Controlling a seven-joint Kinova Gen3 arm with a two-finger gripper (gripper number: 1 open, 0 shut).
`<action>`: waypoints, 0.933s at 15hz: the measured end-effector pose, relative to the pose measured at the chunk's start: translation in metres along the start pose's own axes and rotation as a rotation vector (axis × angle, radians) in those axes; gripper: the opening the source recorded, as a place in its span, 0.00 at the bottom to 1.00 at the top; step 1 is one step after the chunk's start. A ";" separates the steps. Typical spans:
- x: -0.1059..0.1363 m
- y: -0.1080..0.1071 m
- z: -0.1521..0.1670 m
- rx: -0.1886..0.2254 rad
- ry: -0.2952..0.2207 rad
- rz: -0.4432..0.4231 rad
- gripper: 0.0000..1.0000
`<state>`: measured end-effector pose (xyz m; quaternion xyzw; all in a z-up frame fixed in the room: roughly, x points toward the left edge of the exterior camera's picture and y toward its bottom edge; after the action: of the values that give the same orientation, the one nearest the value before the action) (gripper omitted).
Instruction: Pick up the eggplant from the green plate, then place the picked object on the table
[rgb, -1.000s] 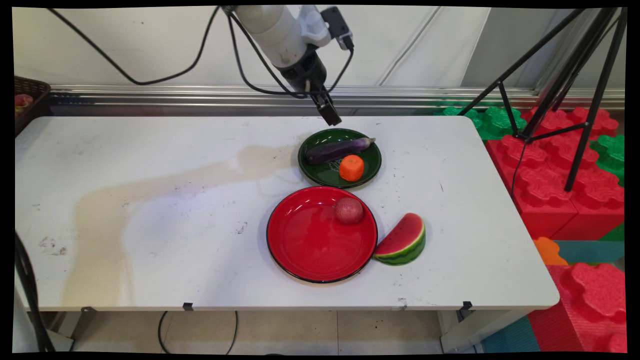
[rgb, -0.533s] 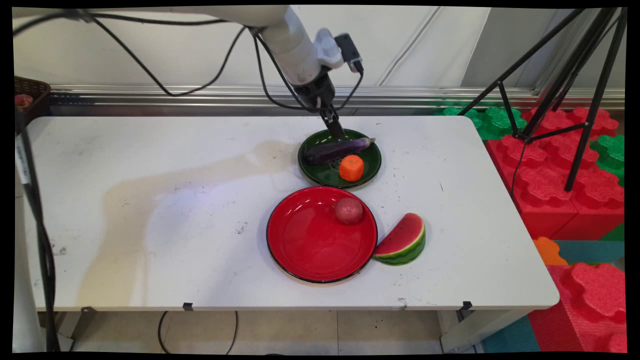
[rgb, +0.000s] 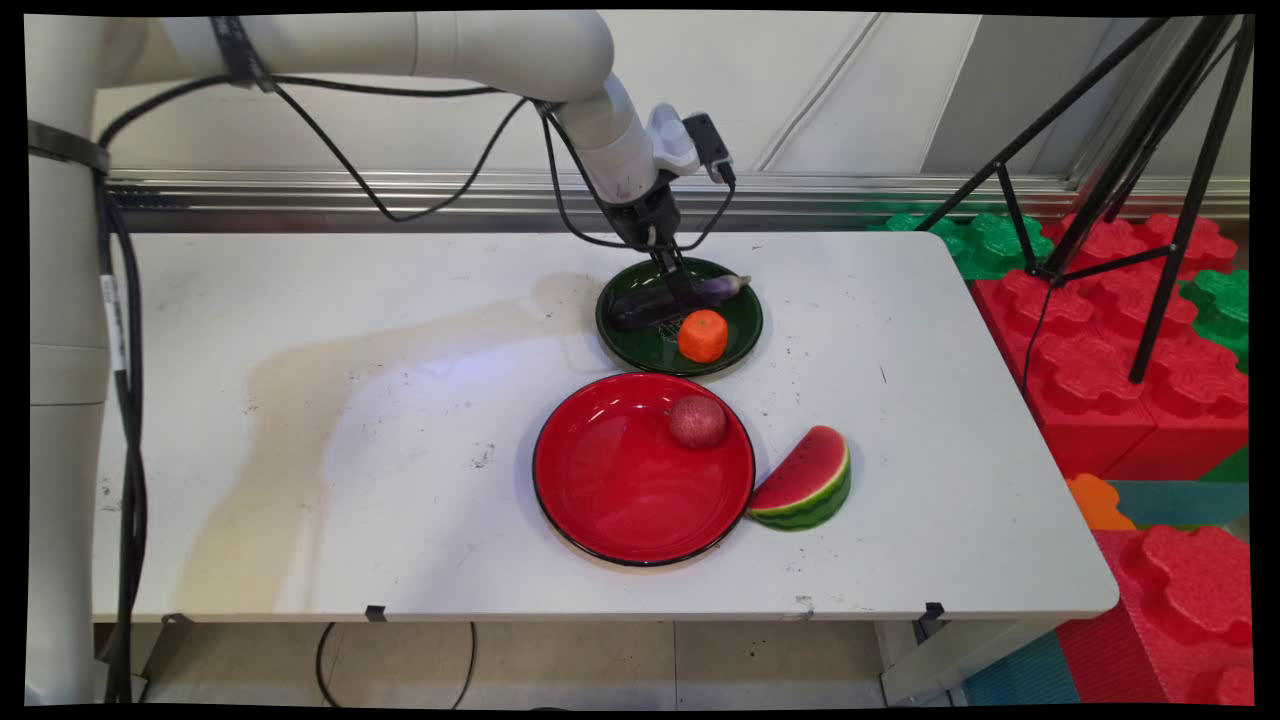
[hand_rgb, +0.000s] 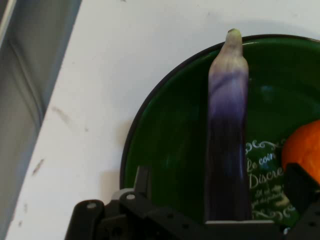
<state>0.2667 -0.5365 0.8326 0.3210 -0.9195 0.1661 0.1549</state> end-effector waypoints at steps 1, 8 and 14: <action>-0.001 -0.002 0.007 -0.007 -0.002 -0.003 1.00; -0.006 -0.010 0.036 -0.043 0.001 -0.025 0.00; -0.010 -0.012 0.033 -0.058 0.020 -0.025 0.00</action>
<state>0.2762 -0.5530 0.8017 0.3261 -0.9182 0.1408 0.1754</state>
